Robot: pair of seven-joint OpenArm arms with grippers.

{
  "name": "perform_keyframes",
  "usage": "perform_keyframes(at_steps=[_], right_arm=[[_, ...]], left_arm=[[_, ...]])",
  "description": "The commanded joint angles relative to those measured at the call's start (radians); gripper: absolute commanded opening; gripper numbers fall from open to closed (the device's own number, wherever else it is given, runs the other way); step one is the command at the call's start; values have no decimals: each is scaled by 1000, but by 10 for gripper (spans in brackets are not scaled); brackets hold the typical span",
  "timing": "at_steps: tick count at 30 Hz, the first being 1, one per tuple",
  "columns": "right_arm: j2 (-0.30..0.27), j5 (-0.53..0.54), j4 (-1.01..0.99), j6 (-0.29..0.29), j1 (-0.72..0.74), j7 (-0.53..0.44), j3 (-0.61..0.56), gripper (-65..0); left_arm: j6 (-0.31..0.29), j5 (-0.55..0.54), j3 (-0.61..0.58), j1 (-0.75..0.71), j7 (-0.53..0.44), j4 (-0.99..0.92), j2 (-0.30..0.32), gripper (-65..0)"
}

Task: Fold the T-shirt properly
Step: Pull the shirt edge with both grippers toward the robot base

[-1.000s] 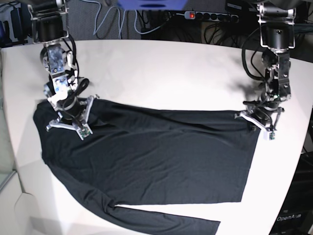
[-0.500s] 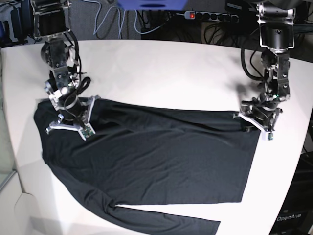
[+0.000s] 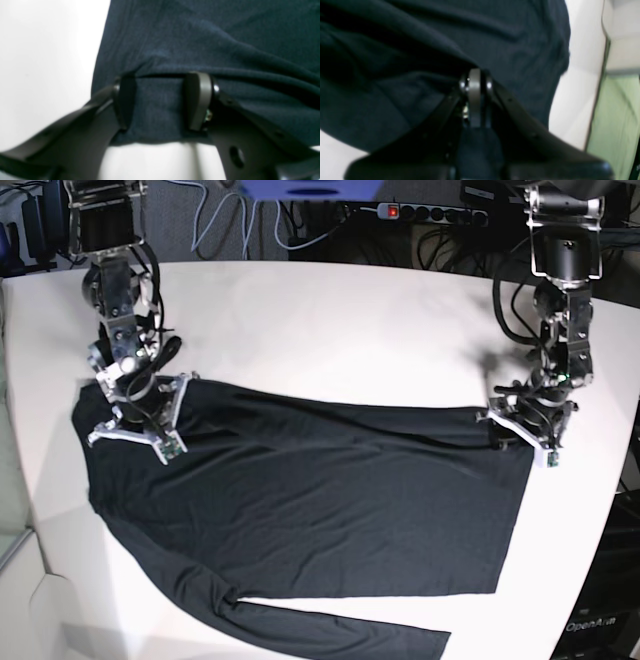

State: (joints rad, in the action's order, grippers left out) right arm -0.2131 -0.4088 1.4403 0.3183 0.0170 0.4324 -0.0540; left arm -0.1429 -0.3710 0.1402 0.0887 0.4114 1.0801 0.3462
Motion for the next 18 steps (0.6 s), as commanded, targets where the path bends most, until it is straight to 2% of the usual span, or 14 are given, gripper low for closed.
perform_keyframes(at_steps=[1,7,10,18], right_arm=[[7,0,20,-5,21,-13,16,-581],[10,0,21,-5,4,-19,41,-377],[4,0,27,-5,-24,-36,39,-318],[4,-2,122,-5,-90,-85,93,-298]], left_arm=[[36,30,0,-19,97,-13,7,-319],[36,30,0,-19,97,-13,7,-319],[36,30,0,-19,97,-13,7,-319],[36,30,0,-19,97,-13,7,-319]])
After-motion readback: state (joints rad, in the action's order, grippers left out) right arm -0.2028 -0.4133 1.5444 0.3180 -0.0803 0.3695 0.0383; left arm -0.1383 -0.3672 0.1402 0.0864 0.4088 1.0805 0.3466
